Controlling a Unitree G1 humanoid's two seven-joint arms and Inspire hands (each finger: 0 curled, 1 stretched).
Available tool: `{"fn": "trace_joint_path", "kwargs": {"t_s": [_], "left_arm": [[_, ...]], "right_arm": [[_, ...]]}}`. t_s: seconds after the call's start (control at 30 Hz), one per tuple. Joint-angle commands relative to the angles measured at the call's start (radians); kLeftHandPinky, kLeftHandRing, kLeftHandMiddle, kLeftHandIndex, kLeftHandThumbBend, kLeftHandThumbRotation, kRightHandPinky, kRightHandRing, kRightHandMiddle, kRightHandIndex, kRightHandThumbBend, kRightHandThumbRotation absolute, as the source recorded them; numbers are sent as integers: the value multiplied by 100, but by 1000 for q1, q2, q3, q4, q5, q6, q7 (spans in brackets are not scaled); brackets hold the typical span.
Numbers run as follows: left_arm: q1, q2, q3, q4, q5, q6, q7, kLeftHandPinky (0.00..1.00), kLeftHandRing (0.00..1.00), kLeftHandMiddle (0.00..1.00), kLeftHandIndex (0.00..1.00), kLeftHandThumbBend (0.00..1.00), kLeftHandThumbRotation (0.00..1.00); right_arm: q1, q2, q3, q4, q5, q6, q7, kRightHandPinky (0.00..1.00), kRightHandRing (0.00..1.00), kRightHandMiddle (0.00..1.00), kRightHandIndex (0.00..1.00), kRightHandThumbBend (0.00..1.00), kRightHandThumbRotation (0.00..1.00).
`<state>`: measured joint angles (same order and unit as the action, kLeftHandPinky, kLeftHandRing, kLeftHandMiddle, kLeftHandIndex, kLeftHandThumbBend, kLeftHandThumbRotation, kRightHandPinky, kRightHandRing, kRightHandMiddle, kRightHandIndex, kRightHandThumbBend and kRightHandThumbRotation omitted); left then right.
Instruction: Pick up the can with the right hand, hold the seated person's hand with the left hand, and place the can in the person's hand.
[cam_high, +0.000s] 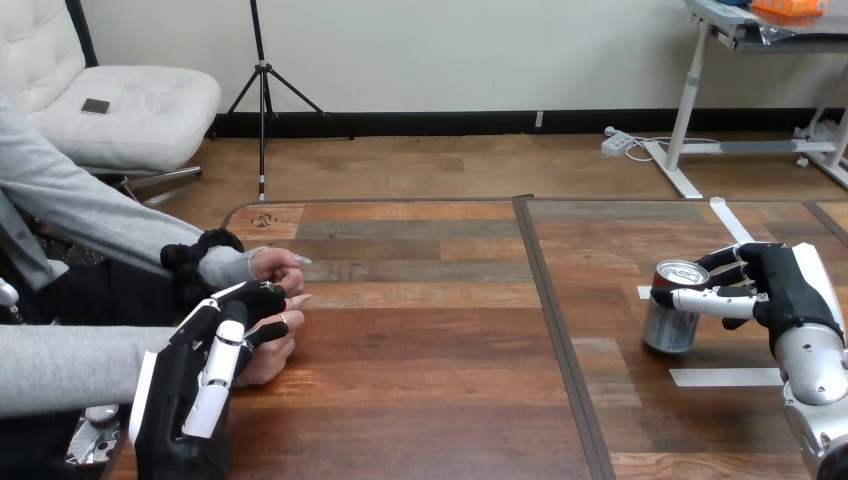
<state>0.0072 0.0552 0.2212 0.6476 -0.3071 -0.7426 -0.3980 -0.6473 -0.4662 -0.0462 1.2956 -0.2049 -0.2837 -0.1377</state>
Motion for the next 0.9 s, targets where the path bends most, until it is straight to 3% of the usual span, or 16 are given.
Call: {"fn": "trace_joint_path", "kwargs": {"t_s": [0.0,0.87], "left_arm": [[-72,7,4,-3,0,-24,-4,68,75,70,64,32,64],[-66,12,-1,-13,16,-13,15,71,76,71,64,34,64]], "right_arm": [[-50,-20,1,-31,1,-34,-6,35,40,44,47,78,0],[-56,-32,6,-51,-7,-109,3,36,40,44,46,79,0]]}}
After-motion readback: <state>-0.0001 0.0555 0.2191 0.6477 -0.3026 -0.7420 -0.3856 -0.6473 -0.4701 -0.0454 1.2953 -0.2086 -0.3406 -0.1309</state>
